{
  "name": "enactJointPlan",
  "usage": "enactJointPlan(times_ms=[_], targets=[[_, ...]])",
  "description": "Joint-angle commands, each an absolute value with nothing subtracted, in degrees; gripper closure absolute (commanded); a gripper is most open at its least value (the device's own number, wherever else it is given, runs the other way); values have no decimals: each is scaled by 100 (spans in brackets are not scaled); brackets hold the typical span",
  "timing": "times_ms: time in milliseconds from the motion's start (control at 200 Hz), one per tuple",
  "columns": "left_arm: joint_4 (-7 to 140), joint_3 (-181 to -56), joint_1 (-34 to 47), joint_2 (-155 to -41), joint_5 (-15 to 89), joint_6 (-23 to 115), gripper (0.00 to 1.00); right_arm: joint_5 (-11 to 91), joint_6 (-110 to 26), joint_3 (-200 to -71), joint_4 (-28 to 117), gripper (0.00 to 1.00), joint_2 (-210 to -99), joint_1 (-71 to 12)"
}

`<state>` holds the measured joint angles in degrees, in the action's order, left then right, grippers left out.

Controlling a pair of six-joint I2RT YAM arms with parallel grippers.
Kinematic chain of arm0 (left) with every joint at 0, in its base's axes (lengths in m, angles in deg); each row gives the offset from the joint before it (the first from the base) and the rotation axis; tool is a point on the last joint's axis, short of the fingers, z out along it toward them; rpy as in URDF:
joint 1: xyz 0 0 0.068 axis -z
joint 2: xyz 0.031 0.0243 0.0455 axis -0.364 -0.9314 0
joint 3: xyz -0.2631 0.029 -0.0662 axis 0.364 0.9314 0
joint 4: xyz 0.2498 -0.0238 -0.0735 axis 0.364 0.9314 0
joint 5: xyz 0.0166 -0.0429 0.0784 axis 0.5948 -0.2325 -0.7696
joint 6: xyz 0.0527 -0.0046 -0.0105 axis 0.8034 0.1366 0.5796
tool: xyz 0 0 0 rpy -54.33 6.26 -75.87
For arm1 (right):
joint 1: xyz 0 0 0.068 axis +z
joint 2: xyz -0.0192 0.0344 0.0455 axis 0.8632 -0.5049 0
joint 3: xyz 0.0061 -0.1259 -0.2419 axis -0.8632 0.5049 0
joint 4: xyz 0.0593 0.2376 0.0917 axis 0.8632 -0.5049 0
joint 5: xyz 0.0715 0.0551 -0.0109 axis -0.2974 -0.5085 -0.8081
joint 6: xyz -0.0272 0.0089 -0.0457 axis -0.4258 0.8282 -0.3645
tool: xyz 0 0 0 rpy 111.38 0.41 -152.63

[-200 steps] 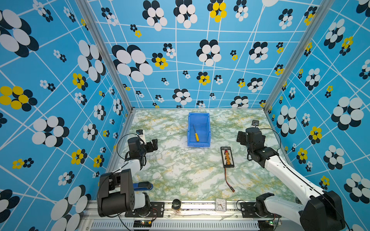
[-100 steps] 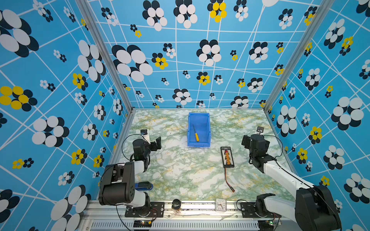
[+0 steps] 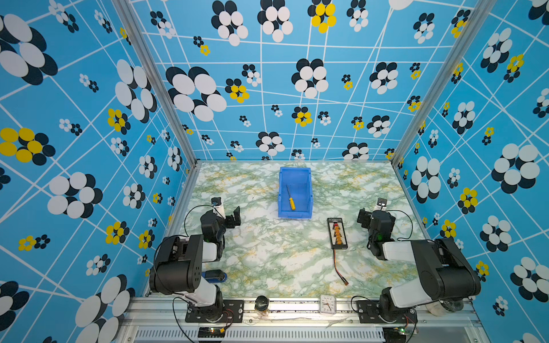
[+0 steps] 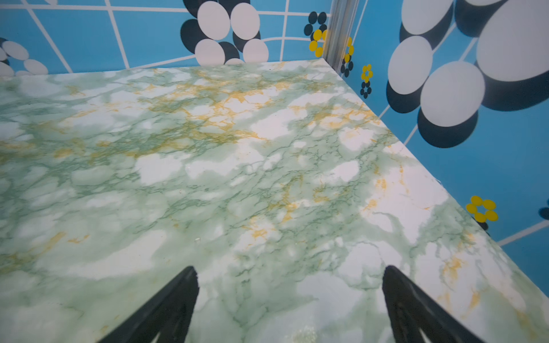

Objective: Put the screwdriver in the bin
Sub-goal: Reset both arms

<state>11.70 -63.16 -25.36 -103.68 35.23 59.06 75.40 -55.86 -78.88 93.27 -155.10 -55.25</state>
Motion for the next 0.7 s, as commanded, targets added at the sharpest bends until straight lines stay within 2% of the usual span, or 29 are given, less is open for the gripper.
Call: enactJointPlan(times_ms=[0,695], targets=[[1255,-6483,-2460,-10373,3369,6046,1,7168,-5641,-8047,9597,1,-15490,-5624],[1274,-6480,-2389,-10353,3282,6118,1,7164,-5675,-8015,9739,1,-15536,-5639]])
